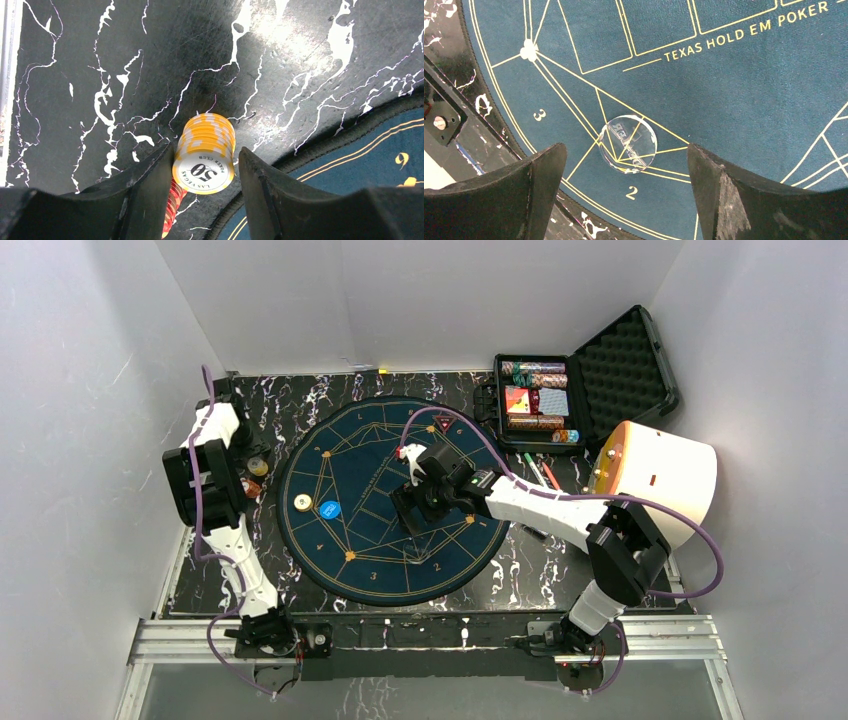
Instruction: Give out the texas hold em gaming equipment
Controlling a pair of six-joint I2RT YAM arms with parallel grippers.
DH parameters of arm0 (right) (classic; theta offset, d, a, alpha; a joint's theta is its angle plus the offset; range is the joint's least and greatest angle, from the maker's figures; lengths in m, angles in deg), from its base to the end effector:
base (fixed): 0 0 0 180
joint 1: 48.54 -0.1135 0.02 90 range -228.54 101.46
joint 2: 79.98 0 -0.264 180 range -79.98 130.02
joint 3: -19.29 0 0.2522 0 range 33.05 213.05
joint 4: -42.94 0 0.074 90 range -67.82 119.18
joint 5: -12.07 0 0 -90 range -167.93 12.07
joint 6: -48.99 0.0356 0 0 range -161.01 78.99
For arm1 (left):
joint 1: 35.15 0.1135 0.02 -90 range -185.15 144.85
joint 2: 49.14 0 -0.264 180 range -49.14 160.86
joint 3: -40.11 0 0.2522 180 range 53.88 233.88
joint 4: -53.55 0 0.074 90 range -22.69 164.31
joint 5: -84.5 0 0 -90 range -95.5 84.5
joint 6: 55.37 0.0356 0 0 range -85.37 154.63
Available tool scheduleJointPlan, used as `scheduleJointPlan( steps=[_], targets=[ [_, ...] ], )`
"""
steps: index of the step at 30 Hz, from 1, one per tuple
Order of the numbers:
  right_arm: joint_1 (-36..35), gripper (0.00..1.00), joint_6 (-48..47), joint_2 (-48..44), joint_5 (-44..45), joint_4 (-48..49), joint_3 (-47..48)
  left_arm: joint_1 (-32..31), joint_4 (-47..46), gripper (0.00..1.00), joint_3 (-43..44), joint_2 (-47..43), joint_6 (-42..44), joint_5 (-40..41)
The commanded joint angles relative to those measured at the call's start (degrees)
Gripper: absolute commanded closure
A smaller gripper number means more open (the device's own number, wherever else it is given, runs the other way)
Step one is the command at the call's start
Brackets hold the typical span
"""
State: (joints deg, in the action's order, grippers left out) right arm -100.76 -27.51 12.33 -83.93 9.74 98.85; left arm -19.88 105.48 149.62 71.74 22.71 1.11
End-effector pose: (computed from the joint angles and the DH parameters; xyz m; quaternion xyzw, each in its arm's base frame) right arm 0.2131 0.2810 0.2430 -0.3254 0.8669 0.2440 0.2883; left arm 0.4349 0.1230 0.1927 -0.2413 0.9410 0.0628 0.2288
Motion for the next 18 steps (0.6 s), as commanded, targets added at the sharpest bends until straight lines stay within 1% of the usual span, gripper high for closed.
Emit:
scheduleJointPlan(
  steps=[1, 3, 6, 8, 12, 18],
  targets=[
    [0.18, 0.02, -0.38, -0.03, -0.15, 1.87, 0.29, 0.12, 1.03, 0.52, 1.91, -0.03, 0.36, -0.50],
    [0.19, 0.02, -0.33, -0.06, -0.15, 1.86, 0.29, 0.16, 1.13, 0.51, 1.75, -0.04, 0.41, -0.50],
    [0.20, 0.02, -0.35, 0.00, -0.16, 1.86, 0.23, 0.12, 1.35, 0.47, 1.42, 0.02, 0.56, -0.64],
    [0.23, 0.02, -0.36, 0.02, -0.22, 1.87, 0.26, 0.11, 1.33, 0.47, 1.00, -0.06, 0.58, -0.61],
    [0.20, 0.02, -0.27, 0.19, -0.46, 1.95, 0.29, 0.11, 1.34, 0.50, 0.65, -0.33, 0.50, -1.21],
    [0.20, 0.02, -0.25, 0.13, -0.50, 1.96, 0.30, 0.12, 1.29, 0.62, 0.33, -0.76, 0.46, -0.61]
  ],
)
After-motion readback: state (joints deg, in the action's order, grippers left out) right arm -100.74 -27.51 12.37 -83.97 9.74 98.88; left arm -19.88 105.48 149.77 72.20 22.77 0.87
